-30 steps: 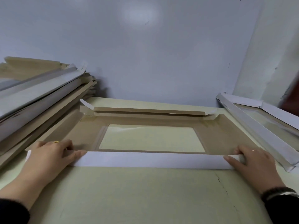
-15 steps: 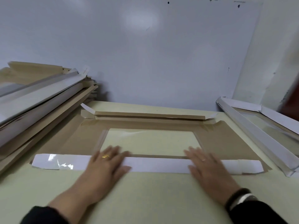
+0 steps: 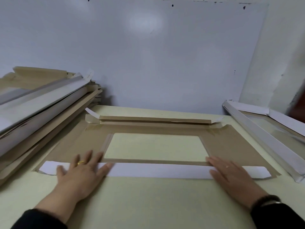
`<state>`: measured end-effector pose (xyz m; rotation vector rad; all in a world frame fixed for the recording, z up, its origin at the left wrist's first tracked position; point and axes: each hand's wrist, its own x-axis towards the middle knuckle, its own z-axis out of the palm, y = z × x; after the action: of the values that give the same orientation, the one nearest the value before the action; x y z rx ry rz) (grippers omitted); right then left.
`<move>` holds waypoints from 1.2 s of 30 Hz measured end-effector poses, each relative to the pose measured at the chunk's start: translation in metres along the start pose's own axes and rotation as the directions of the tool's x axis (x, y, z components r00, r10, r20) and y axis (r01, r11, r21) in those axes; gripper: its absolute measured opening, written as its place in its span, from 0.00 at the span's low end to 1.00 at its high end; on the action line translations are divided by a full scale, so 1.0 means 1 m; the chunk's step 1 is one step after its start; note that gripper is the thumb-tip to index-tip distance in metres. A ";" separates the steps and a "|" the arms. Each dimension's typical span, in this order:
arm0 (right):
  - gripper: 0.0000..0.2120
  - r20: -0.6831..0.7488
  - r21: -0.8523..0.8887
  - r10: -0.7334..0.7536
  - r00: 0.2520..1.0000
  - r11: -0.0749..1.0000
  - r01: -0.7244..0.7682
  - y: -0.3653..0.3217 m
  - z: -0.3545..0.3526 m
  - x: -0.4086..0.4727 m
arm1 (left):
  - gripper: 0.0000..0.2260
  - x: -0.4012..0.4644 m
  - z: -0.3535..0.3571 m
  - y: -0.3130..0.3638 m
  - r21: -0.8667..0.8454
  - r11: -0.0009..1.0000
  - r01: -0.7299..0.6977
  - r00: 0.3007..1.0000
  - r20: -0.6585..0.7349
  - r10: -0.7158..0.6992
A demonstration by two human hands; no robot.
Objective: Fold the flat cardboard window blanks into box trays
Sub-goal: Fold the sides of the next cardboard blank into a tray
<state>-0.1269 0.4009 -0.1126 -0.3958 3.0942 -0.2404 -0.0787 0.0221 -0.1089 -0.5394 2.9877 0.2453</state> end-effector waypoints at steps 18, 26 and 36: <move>0.07 -0.161 0.575 0.247 0.956 0.810 -0.113 -0.012 -0.021 -0.028 | 0.24 -0.032 -0.004 0.054 -0.009 0.795 -0.606 0.734 -0.392 0.555; 0.13 -0.123 0.889 0.077 0.989 0.452 0.075 -0.114 -0.007 -0.035 | 0.20 -0.056 0.013 0.105 0.296 0.674 -0.677 0.567 -0.373 0.734; 0.30 -0.277 -0.108 -0.569 0.775 0.819 0.563 -0.087 -0.020 -0.056 | 0.22 -0.017 0.003 0.047 0.076 0.719 -0.691 0.592 -0.512 0.623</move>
<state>-0.0514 0.3350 -0.0800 -1.4268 3.1557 -0.2959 -0.0789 0.0723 -0.1035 0.6805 3.5687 0.4049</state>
